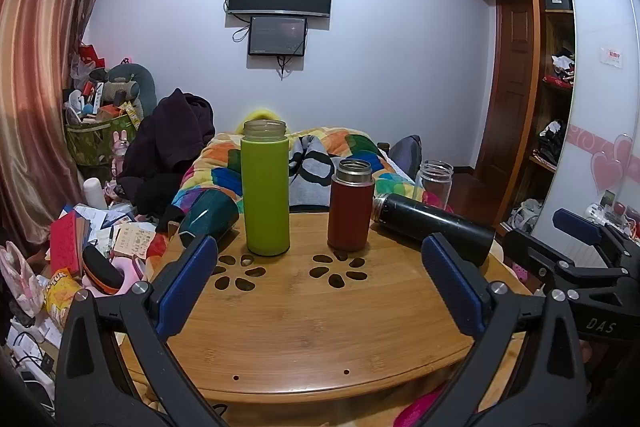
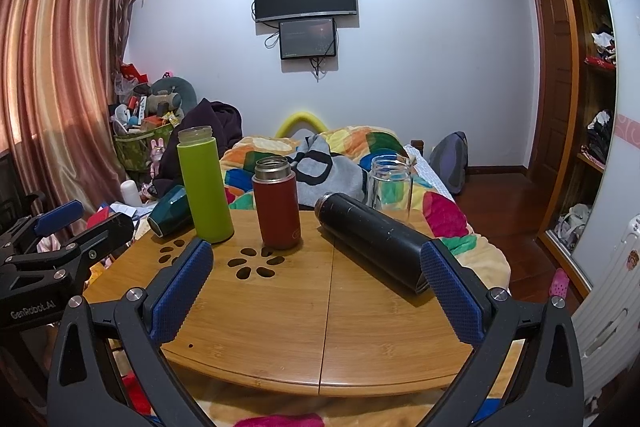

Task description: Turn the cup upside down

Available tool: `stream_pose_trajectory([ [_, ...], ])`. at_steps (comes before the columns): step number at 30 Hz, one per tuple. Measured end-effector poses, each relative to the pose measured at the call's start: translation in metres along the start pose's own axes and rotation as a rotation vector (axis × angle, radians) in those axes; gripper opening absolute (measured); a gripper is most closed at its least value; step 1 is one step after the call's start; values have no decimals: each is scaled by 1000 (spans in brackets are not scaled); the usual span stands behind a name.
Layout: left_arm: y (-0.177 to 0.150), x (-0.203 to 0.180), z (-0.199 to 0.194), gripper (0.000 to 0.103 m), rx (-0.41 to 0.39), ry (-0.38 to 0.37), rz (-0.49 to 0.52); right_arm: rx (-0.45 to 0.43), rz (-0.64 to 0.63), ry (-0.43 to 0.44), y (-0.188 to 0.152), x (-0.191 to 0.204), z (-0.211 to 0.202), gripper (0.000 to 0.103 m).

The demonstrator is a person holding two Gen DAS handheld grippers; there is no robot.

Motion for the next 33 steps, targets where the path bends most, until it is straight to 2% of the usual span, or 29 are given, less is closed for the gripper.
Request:
stream_pose_trajectory([
  [33,0,-1,-2,103,-4,0,-1,-11,3,-3,2,5,0,103],
])
Point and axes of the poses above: each gripper's, at about its wrist camera, not at the fingertips, and z roughly the way its jaws point, x to its left, y to its top, the point moved 10 cm from there along z, roughly the way its jaws point, and after that the axes turned 11 degrees about -x, right-handed, at the moved point
